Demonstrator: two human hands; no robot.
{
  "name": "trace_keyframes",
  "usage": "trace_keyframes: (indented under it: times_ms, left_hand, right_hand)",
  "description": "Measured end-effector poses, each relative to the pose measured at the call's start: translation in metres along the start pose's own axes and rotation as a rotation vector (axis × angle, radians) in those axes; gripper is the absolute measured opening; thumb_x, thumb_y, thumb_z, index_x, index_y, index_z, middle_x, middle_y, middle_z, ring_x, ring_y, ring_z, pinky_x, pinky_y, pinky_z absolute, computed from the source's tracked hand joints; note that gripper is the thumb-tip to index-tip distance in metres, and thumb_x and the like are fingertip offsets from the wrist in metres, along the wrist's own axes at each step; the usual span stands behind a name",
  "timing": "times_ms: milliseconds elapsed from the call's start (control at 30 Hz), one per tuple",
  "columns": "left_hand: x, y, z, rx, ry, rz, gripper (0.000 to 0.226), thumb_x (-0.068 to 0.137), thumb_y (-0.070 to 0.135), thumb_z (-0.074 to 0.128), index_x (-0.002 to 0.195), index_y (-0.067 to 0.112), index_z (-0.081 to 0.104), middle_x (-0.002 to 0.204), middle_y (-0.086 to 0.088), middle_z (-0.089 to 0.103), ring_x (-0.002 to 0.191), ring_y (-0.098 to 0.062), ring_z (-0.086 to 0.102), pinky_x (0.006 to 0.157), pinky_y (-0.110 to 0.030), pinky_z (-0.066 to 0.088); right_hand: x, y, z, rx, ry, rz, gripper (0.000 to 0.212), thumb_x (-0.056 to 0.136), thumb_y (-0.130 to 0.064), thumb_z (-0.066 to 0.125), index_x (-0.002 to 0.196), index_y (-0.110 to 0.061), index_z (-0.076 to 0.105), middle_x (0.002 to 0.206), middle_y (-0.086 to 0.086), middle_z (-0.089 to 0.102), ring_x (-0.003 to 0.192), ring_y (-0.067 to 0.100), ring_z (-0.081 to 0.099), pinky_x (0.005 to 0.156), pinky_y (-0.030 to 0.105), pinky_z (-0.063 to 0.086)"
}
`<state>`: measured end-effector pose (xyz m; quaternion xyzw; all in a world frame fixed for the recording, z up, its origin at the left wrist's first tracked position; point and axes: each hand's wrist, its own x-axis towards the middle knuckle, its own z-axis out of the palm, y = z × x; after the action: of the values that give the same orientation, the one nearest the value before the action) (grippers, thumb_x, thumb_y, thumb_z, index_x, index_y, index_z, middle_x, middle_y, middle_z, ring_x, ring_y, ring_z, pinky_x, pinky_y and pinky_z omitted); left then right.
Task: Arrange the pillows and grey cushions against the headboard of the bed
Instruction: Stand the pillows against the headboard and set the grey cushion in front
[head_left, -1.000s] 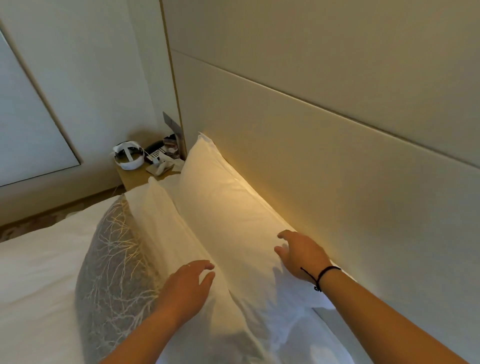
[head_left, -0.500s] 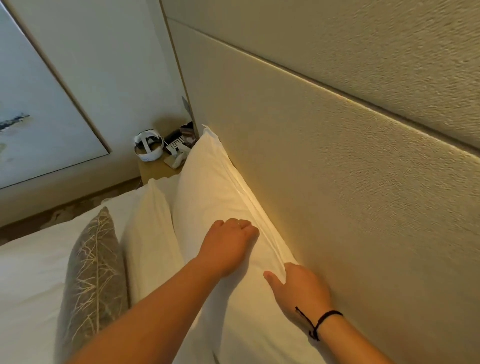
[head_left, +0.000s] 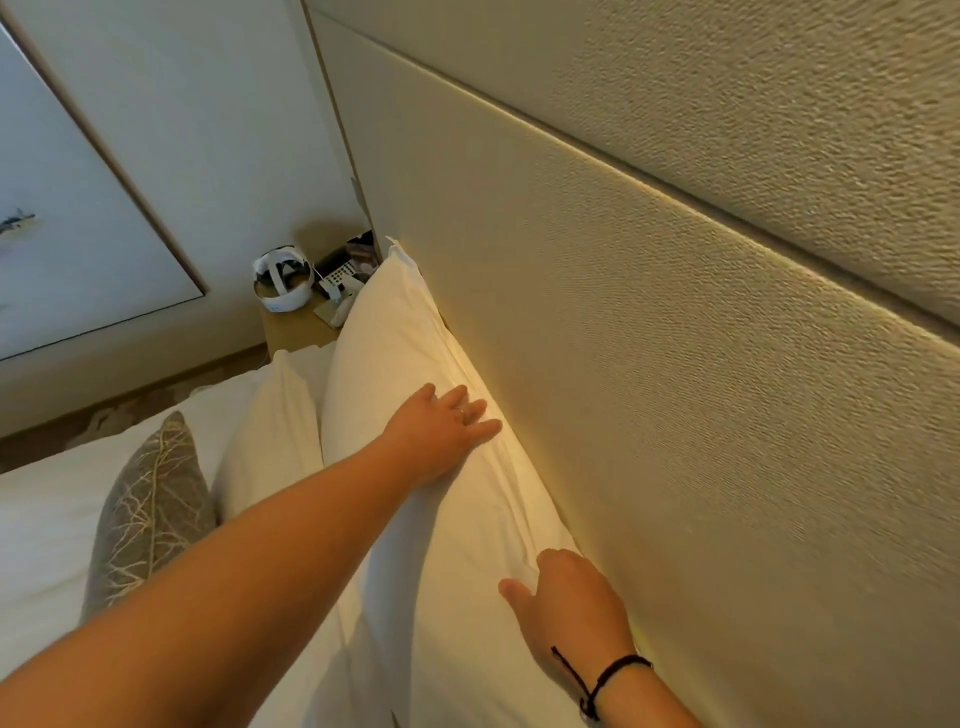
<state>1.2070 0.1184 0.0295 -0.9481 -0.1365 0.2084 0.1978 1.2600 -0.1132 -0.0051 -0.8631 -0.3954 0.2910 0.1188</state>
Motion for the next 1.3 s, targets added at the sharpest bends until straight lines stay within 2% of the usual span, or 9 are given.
trace_keyframes:
  times_ms: [133, 267, 400, 667, 767, 867, 967, 1100, 1300]
  left_hand:
    - [0.005, 0.002, -0.004, 0.141, -0.076, 0.041, 0.031, 0.100, 0.031, 0.051, 0.128, 0.022, 0.060, 0.131, -0.005, 0.061, 0.125, -0.027, 0.050, 0.107, -0.042, 0.033]
    - [-0.008, -0.007, 0.009, -0.169, -0.172, -0.062, 0.029, 0.098, 0.021, 0.043, 0.108, 0.010, 0.068, 0.117, -0.009, 0.066, 0.116, -0.030, 0.051, 0.105, -0.040, 0.023]
    - [-0.029, -0.008, -0.002, -0.129, 0.163, -0.202, 0.014, 0.089, 0.017, 0.052, 0.086, 0.018, 0.065, 0.088, -0.003, 0.067, 0.088, -0.026, 0.062, 0.083, -0.034, 0.040]
    - [-0.059, -0.059, -0.023, -0.074, 0.309, -0.236, 0.012, 0.092, 0.022, 0.057, 0.103, 0.026, 0.060, 0.086, 0.005, 0.061, 0.077, -0.018, 0.058, 0.048, -0.029, 0.025]
    - [-0.062, -0.054, -0.027, -0.138, 0.319, -0.242, 0.012, 0.092, 0.020, 0.058, 0.102, 0.027, 0.060, 0.090, 0.006, 0.063, 0.083, -0.018, 0.059, 0.054, -0.031, 0.034]
    - [-0.060, -0.032, -0.026, -0.284, 0.265, -0.133, 0.018, 0.091, 0.023, 0.055, 0.106, 0.030, 0.063, 0.105, 0.008, 0.067, 0.103, -0.019, 0.060, 0.089, -0.036, 0.042]
    - [-0.062, -0.005, -0.042, -0.492, 0.091, 0.071, 0.035, 0.092, 0.028, 0.043, 0.121, 0.041, 0.059, 0.125, 0.011, 0.063, 0.127, -0.015, 0.048, 0.118, -0.051, 0.011]
    - [-0.070, 0.033, -0.075, -0.584, -0.141, 0.218, 0.048, 0.091, 0.053, 0.025, 0.124, 0.044, 0.058, 0.139, 0.007, 0.056, 0.135, -0.018, 0.038, 0.119, -0.054, 0.000]
    - [-0.075, 0.073, -0.099, -0.449, -0.258, 0.325, 0.044, 0.091, 0.057, 0.049, 0.131, 0.041, 0.055, 0.140, 0.004, 0.055, 0.133, -0.025, 0.041, 0.114, -0.048, 0.020]
  right_hand:
    - [-0.006, -0.003, 0.004, 0.032, 0.022, 0.000, 0.034, 0.096, -0.045, 0.047, 0.070, -0.025, 0.040, 0.076, -0.009, 0.046, 0.072, 0.015, 0.048, 0.064, 0.027, 0.039]
    - [-0.017, -0.014, 0.010, 0.028, 0.024, -0.015, 0.037, 0.099, -0.037, 0.042, 0.065, -0.028, 0.032, 0.073, -0.011, 0.044, 0.071, 0.014, 0.048, 0.063, 0.027, 0.036]
    - [-0.029, -0.022, -0.008, 0.101, 0.165, -0.017, 0.032, 0.099, -0.038, 0.042, 0.070, -0.024, 0.040, 0.073, -0.010, 0.043, 0.069, 0.014, 0.047, 0.061, 0.027, 0.035]
    - [-0.067, -0.061, -0.049, -0.003, 0.435, -0.176, 0.030, 0.098, -0.042, 0.041, 0.073, -0.027, 0.037, 0.069, -0.011, 0.034, 0.062, 0.014, 0.037, 0.059, 0.029, 0.030]
    - [-0.069, -0.059, -0.056, -0.049, 0.405, -0.146, 0.029, 0.098, -0.043, 0.042, 0.074, -0.025, 0.040, 0.075, -0.010, 0.043, 0.067, 0.016, 0.041, 0.061, 0.031, 0.035]
    - [-0.075, -0.045, -0.056, 0.025, 0.190, -0.048, 0.036, 0.093, -0.057, 0.043, 0.097, -0.024, 0.058, 0.096, -0.006, 0.061, 0.088, 0.020, 0.058, 0.074, 0.031, 0.046]
    - [-0.090, -0.018, -0.059, 0.226, 0.038, 0.046, 0.063, 0.089, -0.072, 0.029, 0.111, -0.023, 0.061, 0.109, -0.006, 0.064, 0.098, 0.019, 0.060, 0.080, 0.033, 0.046]
    - [-0.114, 0.019, -0.068, 0.283, -0.041, 0.106, 0.056, 0.097, -0.060, 0.029, 0.067, -0.016, 0.047, 0.066, -0.001, 0.050, 0.057, 0.015, 0.044, 0.058, 0.031, 0.036]
    - [-0.155, 0.041, -0.081, 0.285, 0.029, 0.052, 0.040, 0.084, -0.044, 0.064, 0.066, -0.017, 0.041, 0.066, -0.001, 0.041, 0.058, 0.016, 0.036, 0.055, 0.029, 0.029]
